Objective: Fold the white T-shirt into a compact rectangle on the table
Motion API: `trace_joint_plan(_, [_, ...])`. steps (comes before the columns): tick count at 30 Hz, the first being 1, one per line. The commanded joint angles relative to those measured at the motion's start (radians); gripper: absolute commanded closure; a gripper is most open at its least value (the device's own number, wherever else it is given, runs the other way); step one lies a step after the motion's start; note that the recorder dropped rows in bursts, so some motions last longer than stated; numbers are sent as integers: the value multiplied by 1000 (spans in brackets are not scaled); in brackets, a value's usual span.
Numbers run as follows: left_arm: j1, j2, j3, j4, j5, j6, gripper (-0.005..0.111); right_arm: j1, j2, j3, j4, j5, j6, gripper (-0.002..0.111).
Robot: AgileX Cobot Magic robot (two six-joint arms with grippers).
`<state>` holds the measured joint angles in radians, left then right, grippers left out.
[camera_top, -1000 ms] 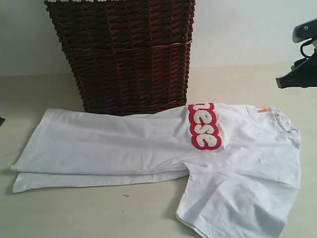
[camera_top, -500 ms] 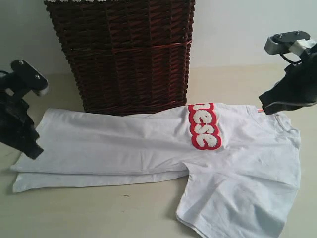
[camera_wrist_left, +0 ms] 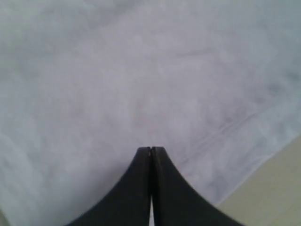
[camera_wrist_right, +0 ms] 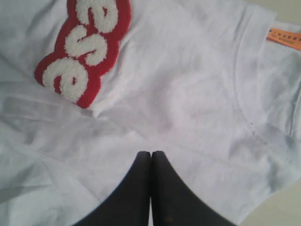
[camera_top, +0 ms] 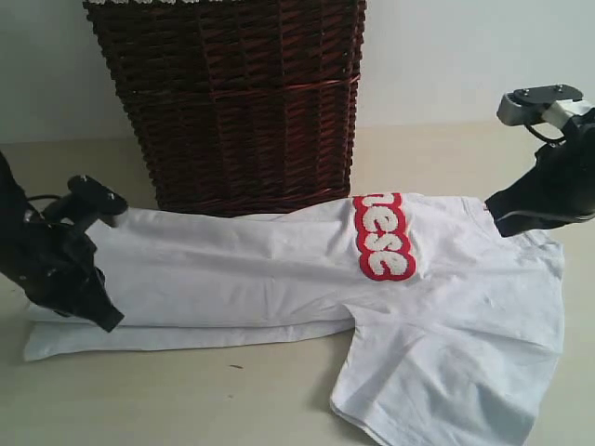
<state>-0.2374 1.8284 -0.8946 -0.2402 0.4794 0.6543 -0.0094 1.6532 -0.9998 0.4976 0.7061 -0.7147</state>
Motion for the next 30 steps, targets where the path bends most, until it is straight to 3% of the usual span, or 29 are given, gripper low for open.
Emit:
trace_joint_plan(1, [4, 83, -32, 2, 102, -14, 107, -2, -3, 5, 3, -28, 6, 108])
trace_joint_plan(11, [4, 138, -47, 267, 376, -243, 107, 0, -3, 7, -1, 102, 2, 108])
trace_joint_plan(16, [4, 136, -47, 270, 381, -251, 107, 115, 0, 99, -63, 24, -34, 108])
trace_joint_plan(20, [4, 109, -47, 253, 397, -240, 107, 188, 62, 163, -250, -258, 234, 108])
trace_joint_plan(23, [3, 50, -47, 223, 383, -224, 107, 191, 129, 163, -370, -379, 440, 108])
trace_joint_plan(26, [3, -12, -47, 161, 333, -189, 107, 184, 192, 163, -474, -391, 568, 108])
trace_joint_plan(30, [3, -15, -21, 127, 290, -184, 107, 184, 235, 165, -498, -318, 583, 108])
